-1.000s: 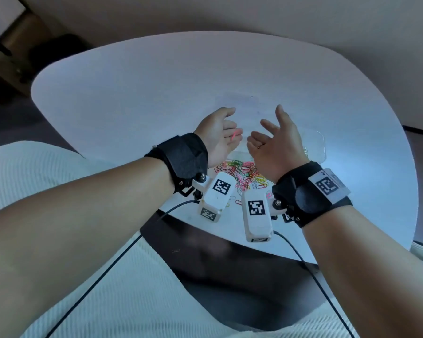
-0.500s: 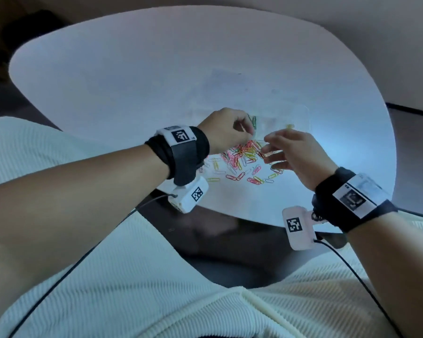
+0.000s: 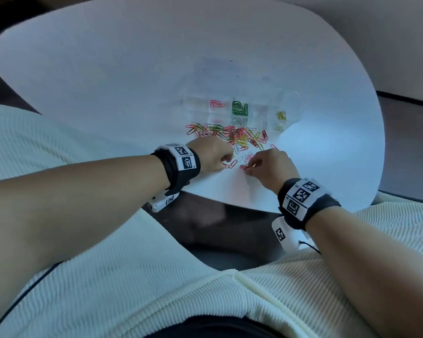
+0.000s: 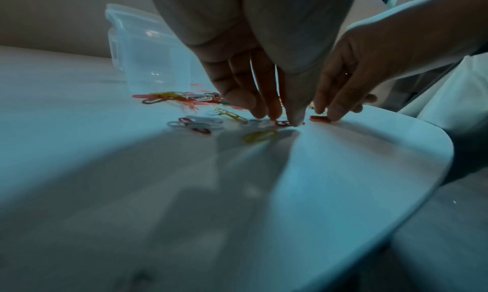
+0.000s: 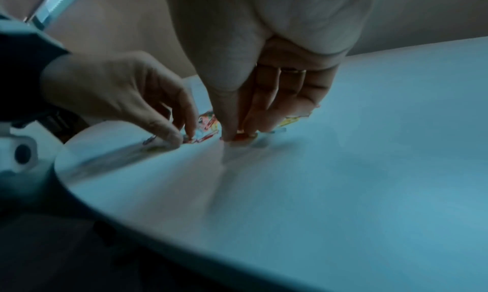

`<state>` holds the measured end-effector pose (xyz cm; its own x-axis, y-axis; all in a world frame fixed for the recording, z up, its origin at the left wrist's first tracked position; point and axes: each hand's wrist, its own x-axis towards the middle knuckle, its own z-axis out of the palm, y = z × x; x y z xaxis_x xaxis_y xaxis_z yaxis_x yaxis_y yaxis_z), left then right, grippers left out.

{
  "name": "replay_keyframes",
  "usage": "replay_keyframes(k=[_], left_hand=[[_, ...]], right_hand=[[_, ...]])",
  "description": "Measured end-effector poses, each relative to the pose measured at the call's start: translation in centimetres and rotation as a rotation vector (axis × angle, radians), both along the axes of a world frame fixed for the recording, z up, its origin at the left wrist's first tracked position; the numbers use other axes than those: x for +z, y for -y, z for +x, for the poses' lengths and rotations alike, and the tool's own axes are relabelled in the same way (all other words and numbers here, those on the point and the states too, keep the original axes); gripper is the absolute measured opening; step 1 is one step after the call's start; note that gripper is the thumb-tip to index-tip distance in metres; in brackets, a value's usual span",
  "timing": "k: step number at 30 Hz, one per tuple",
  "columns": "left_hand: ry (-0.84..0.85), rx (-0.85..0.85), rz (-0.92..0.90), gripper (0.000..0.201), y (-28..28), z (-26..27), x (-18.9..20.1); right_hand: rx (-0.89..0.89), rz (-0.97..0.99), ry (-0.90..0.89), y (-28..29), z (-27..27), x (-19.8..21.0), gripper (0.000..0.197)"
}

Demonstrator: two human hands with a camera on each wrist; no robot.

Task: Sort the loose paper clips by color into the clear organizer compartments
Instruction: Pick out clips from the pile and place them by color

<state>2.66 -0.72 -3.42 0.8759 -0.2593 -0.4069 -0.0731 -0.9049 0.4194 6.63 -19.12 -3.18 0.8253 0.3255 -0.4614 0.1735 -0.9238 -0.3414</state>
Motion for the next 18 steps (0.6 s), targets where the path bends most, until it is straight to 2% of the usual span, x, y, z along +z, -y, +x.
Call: replay_keyframes(k=[5,9,13,18], left_hand=[[0.014,-0.102,0.058,0.017,0.6,0.0,-0.3],[0.010,-0.098,0.042,0.017,0.4,-0.2,-0.3],[-0.024,-0.086,0.034,0.024,0.3,-0.3,-0.4],[-0.054,-0.078,0.010,0.023,0.4,-0.5,-0.4]], right_hand=[[0.148,0.064,0.121,-1.3,-1.1,-1.0,0.019],[0.230,0.042,0.189,-2.0,-1.7,-1.6,0.020],[0.233,0.012,0.195,-2.0,-1.6,-1.5,0.019],[0.186,0.029,0.122,-2.2,-1.7,-1.7,0.015]])
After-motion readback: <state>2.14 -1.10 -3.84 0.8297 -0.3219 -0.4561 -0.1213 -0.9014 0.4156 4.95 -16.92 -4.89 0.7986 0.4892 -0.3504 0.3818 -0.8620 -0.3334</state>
